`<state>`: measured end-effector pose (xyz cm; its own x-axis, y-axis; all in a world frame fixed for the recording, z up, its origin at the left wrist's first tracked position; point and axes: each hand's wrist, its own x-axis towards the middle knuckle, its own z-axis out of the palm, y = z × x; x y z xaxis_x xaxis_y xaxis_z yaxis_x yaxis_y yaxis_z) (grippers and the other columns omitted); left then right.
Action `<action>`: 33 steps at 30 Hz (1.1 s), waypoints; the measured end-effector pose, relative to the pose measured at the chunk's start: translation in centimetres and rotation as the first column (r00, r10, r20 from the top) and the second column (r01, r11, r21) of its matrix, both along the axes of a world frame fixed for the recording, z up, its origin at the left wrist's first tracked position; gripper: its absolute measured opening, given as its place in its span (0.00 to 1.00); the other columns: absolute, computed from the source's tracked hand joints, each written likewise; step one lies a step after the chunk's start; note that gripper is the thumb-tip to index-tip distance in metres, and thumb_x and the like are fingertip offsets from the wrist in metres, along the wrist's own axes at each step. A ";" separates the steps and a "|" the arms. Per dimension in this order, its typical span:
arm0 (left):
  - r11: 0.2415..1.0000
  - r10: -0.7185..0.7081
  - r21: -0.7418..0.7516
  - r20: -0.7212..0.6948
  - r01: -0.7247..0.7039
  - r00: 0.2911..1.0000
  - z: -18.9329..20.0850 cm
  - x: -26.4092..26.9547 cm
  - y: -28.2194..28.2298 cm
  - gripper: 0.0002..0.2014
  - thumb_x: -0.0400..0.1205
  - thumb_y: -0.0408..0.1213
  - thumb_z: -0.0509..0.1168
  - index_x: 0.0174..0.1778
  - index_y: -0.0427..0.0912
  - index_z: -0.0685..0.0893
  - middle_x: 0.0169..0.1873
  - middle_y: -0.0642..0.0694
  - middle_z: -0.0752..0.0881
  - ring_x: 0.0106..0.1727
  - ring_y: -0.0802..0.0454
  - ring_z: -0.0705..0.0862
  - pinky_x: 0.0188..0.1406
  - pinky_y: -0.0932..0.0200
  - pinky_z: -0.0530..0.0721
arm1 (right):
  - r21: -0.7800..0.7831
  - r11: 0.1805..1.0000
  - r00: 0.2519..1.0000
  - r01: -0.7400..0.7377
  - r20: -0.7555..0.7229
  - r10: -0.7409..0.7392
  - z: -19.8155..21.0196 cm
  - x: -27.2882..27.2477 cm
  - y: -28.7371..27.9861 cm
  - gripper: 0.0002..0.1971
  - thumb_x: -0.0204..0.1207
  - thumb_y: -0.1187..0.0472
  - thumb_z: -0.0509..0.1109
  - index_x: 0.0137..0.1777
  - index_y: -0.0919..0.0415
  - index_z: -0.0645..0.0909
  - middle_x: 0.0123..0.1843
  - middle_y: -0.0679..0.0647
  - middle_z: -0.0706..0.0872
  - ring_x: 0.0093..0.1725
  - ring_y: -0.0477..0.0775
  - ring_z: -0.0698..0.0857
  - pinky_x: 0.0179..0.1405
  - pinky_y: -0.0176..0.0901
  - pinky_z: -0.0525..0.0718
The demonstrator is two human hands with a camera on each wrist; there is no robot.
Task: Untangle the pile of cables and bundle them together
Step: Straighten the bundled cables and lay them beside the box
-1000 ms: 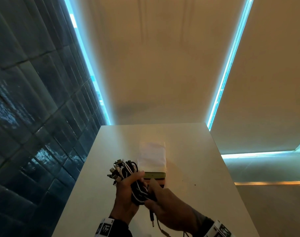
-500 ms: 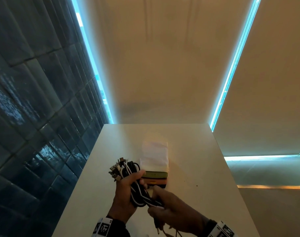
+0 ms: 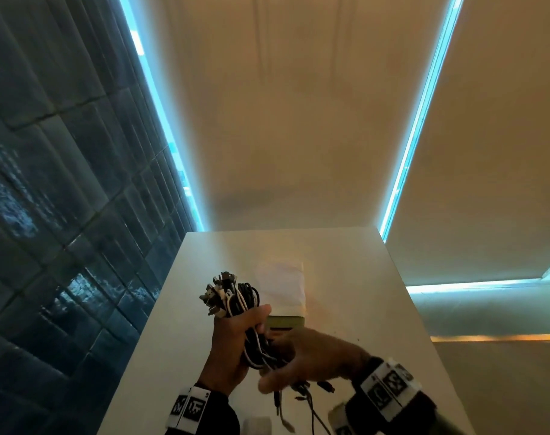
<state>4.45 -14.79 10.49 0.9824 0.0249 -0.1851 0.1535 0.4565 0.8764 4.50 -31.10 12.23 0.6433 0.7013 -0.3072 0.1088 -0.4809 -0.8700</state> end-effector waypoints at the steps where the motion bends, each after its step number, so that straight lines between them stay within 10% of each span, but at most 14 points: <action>1: 1.000 -0.003 0.002 -0.002 0.003 1.000 0.1 0.0 0.0 0.15 0.73 0.25 0.71 0.23 0.42 0.77 0.20 0.44 0.71 0.20 0.48 0.73 0.25 0.56 0.78 | -0.011 1.000 0.999 0.005 -0.043 -0.005 -0.9 -0.1 0.7 0.23 0.69 0.45 0.78 0.59 0.59 0.86 0.56 0.60 0.89 0.50 0.51 0.87 0.61 0.58 0.85; 5: 0.999 0.002 -0.043 -0.036 -0.003 0.999 0.1 0.0 0.9 0.13 0.69 0.26 0.75 0.24 0.41 0.80 0.21 0.42 0.73 0.21 0.47 0.75 0.26 0.55 0.79 | 0.114 0.988 0.908 0.102 -0.417 -0.046 -3.5 -1.0 1.6 0.15 0.64 0.53 0.83 0.44 0.62 0.87 0.48 0.62 0.88 0.46 0.56 0.87 0.65 0.59 0.81; 10: 0.963 -0.143 -0.254 -0.191 0.092 0.971 0.0 -1.4 1.7 0.07 0.70 0.26 0.75 0.32 0.38 0.83 0.25 0.42 0.78 0.24 0.47 0.80 0.25 0.56 0.83 | 0.108 0.993 0.845 0.037 -0.535 0.026 -2.4 -1.9 0.9 0.13 0.74 0.52 0.76 0.31 0.56 0.82 0.28 0.49 0.84 0.24 0.44 0.81 0.31 0.33 0.80; 14: 0.955 -0.179 -0.272 -0.214 0.118 0.960 -0.4 -2.3 1.6 0.08 0.61 0.29 0.78 0.29 0.41 0.86 0.23 0.46 0.73 0.21 0.52 0.74 0.24 0.58 0.78 | -0.242 0.966 0.993 -0.091 -0.096 0.070 -1.2 -0.9 -0.6 0.11 0.77 0.52 0.73 0.40 0.59 0.84 0.37 0.57 0.85 0.30 0.51 0.80 0.32 0.40 0.79; 18: 0.978 -0.209 -0.051 -0.226 0.203 0.951 0.2 -2.7 1.6 0.07 0.64 0.28 0.76 0.28 0.44 0.86 0.24 0.46 0.73 0.24 0.53 0.74 0.27 0.59 0.74 | -0.502 0.865 0.854 0.022 0.459 0.245 0.6 0.0 -1.0 0.11 0.76 0.52 0.71 0.52 0.57 0.86 0.45 0.53 0.90 0.41 0.53 0.88 0.45 0.50 0.89; 24: 0.917 -0.365 0.133 -0.104 0.377 0.925 2.8 -3.3 0.9 0.14 0.72 0.18 0.68 0.29 0.41 0.90 0.26 0.45 0.85 0.27 0.52 0.84 0.26 0.63 0.81 | -0.467 0.873 0.696 0.139 0.674 0.249 2.1 1.4 -1.3 0.08 0.77 0.59 0.69 0.53 0.58 0.82 0.46 0.53 0.87 0.43 0.51 0.86 0.47 0.46 0.88; 30: 0.873 -0.426 0.156 -0.215 0.461 0.879 2.3 -3.5 0.8 0.13 0.63 0.29 0.73 0.42 0.45 0.93 0.34 0.40 0.87 0.32 0.46 0.82 0.33 0.54 0.81 | -0.364 0.918 0.559 0.156 0.799 0.222 2.9 2.0 0.1 0.08 0.78 0.64 0.67 0.56 0.64 0.75 0.49 0.57 0.82 0.43 0.50 0.72 0.42 0.41 0.71; 33: 0.837 -0.493 0.131 -0.242 0.532 0.836 2.4 -3.6 0.4 0.20 0.65 0.27 0.74 0.53 0.45 0.91 0.50 0.35 0.90 0.47 0.38 0.89 0.41 0.49 0.85 | -0.333 0.933 0.513 0.138 0.829 0.221 2.5 2.3 0.5 0.09 0.79 0.61 0.67 0.56 0.63 0.73 0.46 0.57 0.82 0.40 0.50 0.71 0.41 0.42 0.66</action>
<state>0.89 -14.43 12.94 0.8085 -0.4195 -0.4127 0.4920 0.0971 0.8652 6.75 -30.56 14.75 0.6867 0.7086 0.1621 0.7269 -0.6725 -0.1392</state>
